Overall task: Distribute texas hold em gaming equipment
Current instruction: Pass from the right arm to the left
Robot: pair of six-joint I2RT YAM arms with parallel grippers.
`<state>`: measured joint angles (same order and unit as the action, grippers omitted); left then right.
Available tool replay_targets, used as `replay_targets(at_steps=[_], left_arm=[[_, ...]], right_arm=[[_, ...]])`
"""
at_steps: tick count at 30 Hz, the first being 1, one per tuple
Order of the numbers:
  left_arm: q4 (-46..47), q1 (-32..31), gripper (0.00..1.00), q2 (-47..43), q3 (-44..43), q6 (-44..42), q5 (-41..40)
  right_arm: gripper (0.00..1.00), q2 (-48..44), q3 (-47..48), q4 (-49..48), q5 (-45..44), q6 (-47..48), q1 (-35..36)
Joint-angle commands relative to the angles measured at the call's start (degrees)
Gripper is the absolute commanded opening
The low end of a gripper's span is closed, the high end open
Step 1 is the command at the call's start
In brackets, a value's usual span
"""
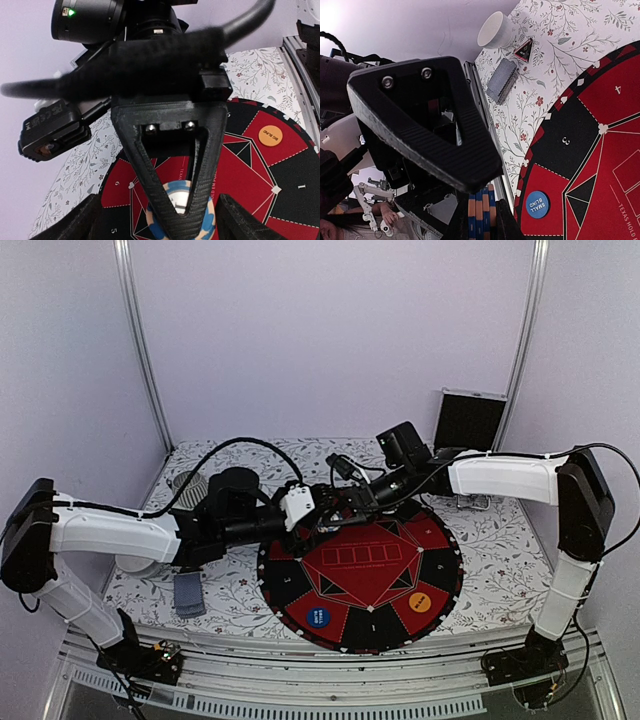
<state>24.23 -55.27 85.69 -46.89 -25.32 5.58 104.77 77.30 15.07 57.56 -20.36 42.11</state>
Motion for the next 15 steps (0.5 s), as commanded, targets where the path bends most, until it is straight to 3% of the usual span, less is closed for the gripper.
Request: replay_targets(at_steps=[1, 7, 15], left_arm=[[-1.12, -0.72, 0.78, 0.71, -1.18, -1.05, 0.77], [-2.21, -0.74, 0.77, 1.32, -1.53, -2.04, 0.41], [-1.48, -0.89, 0.59, 1.20, -1.47, -2.20, -1.01]], right_arm=[[0.02, 0.54, 2.13, -1.84, 1.93, -0.14, 0.42], [0.02, 0.49, 2.60, -2.13, 2.16, -0.23, 0.38], [0.02, 0.57, 2.42, -2.24, 1.85, -0.31, 0.38]])
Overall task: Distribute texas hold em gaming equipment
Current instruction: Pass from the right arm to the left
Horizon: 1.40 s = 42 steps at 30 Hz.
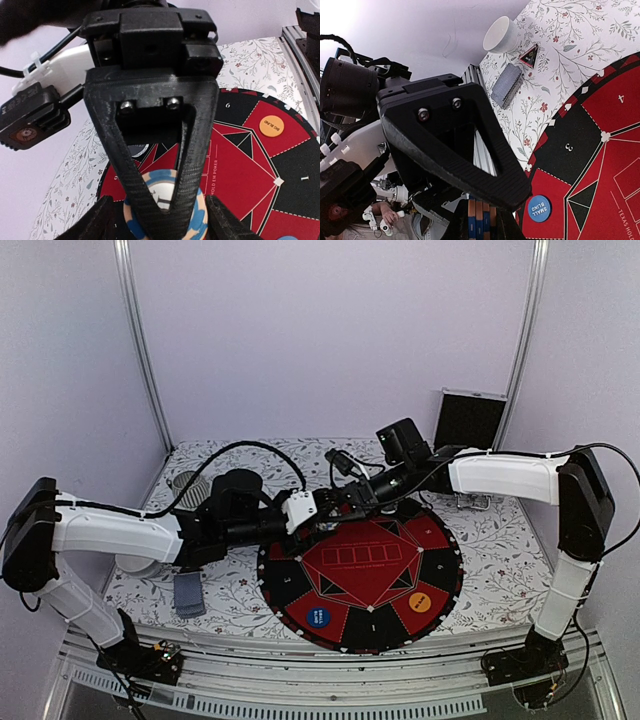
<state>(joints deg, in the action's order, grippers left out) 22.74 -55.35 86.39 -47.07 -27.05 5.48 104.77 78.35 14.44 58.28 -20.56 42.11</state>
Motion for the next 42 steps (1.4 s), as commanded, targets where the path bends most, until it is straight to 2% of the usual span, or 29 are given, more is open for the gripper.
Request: replay_targets(at_steps=[1, 4, 8, 14, 17, 22, 25, 32, 42], left_arm=[[0.35, -0.81, 0.57, 0.39, -1.23, -0.41, -0.97], [1.30, -0.97, 0.56, 0.19, -0.77, -0.34, -1.55], [1.44, -1.06, 0.47, 0.10, -0.70, -0.42, -1.75], [1.43, -1.05, 0.26, -0.09, -0.48, -0.29, -1.91], [1.45, -1.04, 0.14, -0.16, -0.39, 0.16, -1.70], [0.82, -1.07, 0.02, -0.32, 0.15, 1.42, -1.79], [1.20, -1.07, 0.00, -0.86, 1.07, 2.12, -1.79], [1.17, -1.02, 0.00, -2.45, 3.13, 3.30, -0.35], [0.24, -0.93, 0.00, -3.36, 3.90, 4.40, -0.64]], right_arm=[[0.02, 0.66, 1.37, -1.59, 0.96, -0.14, 0.42], [0.02, 0.95, 1.37, -1.68, 0.91, -0.30, 0.42], [0.02, 1.11, 1.65, -1.78, 1.13, -0.62, 0.42], [0.04, 1.12, 1.38, -1.78, 0.89, -0.44, 0.39], [0.11, 1.75, 1.38, -1.78, 0.79, -0.45, 0.42], [0.32, 1.87, 1.11, -1.76, -0.31, -0.41, 0.40], [0.40, 1.66, 1.15, -1.69, -1.02, -0.25, 0.37], [0.51, 0.40, 1.72, -1.49, 0.25, 1.22, 0.25], [0.52, -3.34, -0.19, 1.27, -5.44, 4.59, -2.68]])
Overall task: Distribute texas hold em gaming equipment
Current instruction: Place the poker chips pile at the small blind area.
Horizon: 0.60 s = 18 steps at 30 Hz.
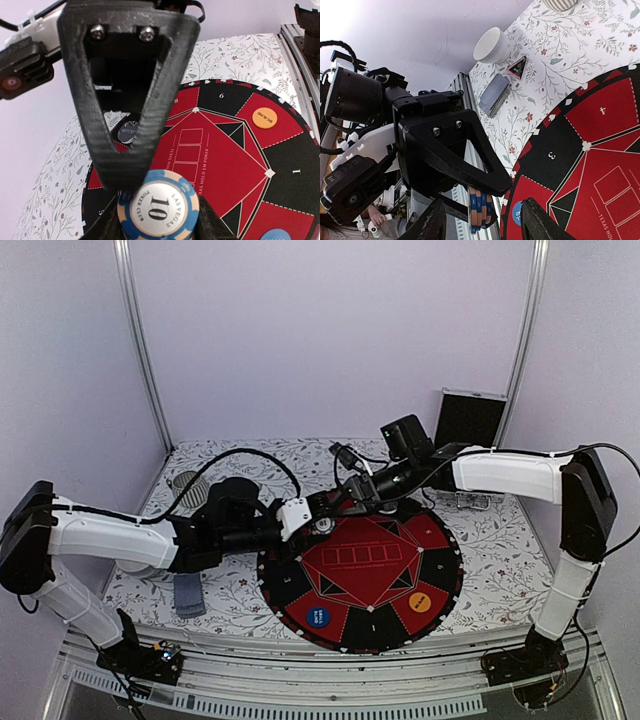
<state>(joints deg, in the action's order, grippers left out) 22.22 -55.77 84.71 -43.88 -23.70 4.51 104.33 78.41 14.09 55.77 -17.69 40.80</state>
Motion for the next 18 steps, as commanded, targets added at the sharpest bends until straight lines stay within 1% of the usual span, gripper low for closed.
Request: replay_targets(at_steps=[1, 4, 8, 12, 15, 18], left_arm=[[0.75, -0.51, 0.00, -1.61, 0.77, 1.14, 0.06], [0.63, -0.47, 0.00, -1.51, 0.73, 1.20, -0.60], [0.44, -0.44, 0.00, -1.35, 0.65, 1.31, -0.90], [0.42, -0.45, 0.00, -1.22, 0.55, 1.38, -1.36], [0.46, -0.44, 0.00, -0.95, 0.38, 1.41, -1.55], [0.26, -0.43, 0.00, -0.77, 0.16, 1.40, -1.60]], right_arm=[[0.52, -2.83, -0.19, 2.17, -2.93, 1.77, -1.41], [0.49, -2.58, -0.17, 2.99, -1.21, 1.90, -1.40], [0.44, -4.07, -0.53, 2.98, -2.31, 2.93, -1.41], [0.26, -4.29, -1.32, 3.39, -3.95, 3.36, -1.40], [0.12, -3.48, -2.15, 3.32, -3.00, 3.04, -1.16], [0.09, -2.73, -2.30, 3.27, -2.18, 2.89, -0.66]])
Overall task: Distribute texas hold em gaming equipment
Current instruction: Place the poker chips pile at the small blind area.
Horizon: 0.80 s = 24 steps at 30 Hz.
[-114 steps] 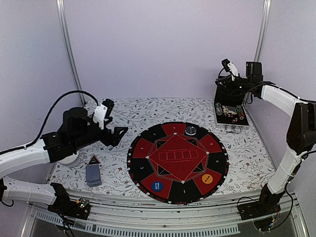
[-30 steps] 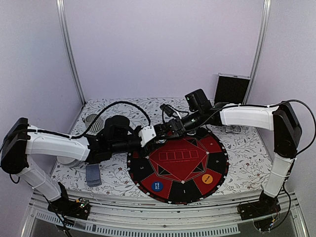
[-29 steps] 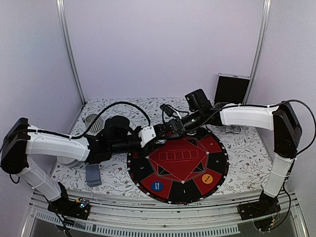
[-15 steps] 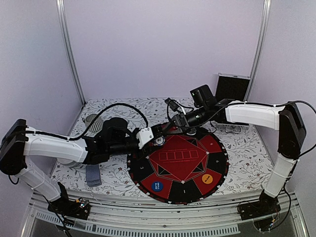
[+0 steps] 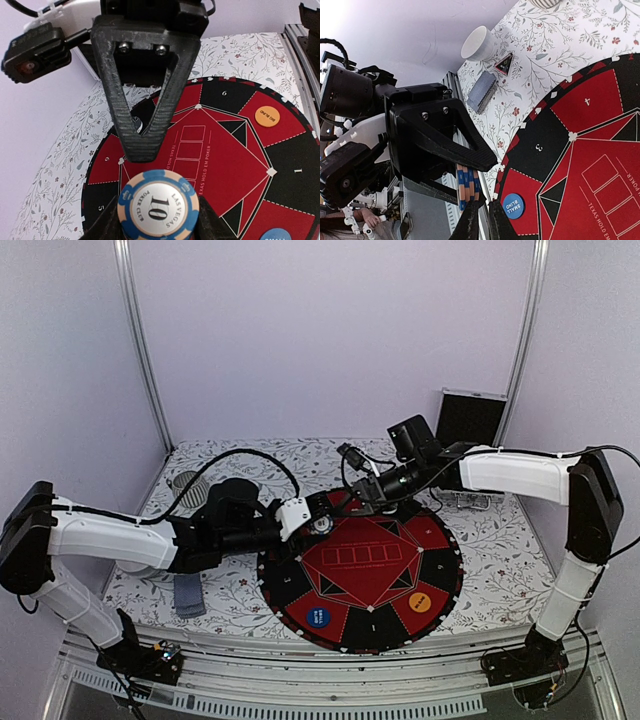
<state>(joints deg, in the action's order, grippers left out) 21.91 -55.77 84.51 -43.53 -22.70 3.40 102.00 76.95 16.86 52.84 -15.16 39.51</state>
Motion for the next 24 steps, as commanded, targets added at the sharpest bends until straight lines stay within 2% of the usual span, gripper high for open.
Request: replay_targets(at_steps=[1, 14, 24], left_arm=[[0.51, -0.45, 0.00, -0.51, -0.24, 0.32, -0.49], [-0.43, -0.32, 0.00, 0.25, -1.10, 0.59, -1.46], [-0.86, -0.27, 0.00, 0.62, -0.44, 2.57, -1.55]], right_arm=[[0.09, -0.27, -0.68, 0.47, 0.96, 0.39, 0.84], [0.06, 2.77, 0.94, -0.11, 0.67, -0.82, 2.50], [0.07, 2.44, 0.83, 2.29, -4.14, -0.22, 1.79]])
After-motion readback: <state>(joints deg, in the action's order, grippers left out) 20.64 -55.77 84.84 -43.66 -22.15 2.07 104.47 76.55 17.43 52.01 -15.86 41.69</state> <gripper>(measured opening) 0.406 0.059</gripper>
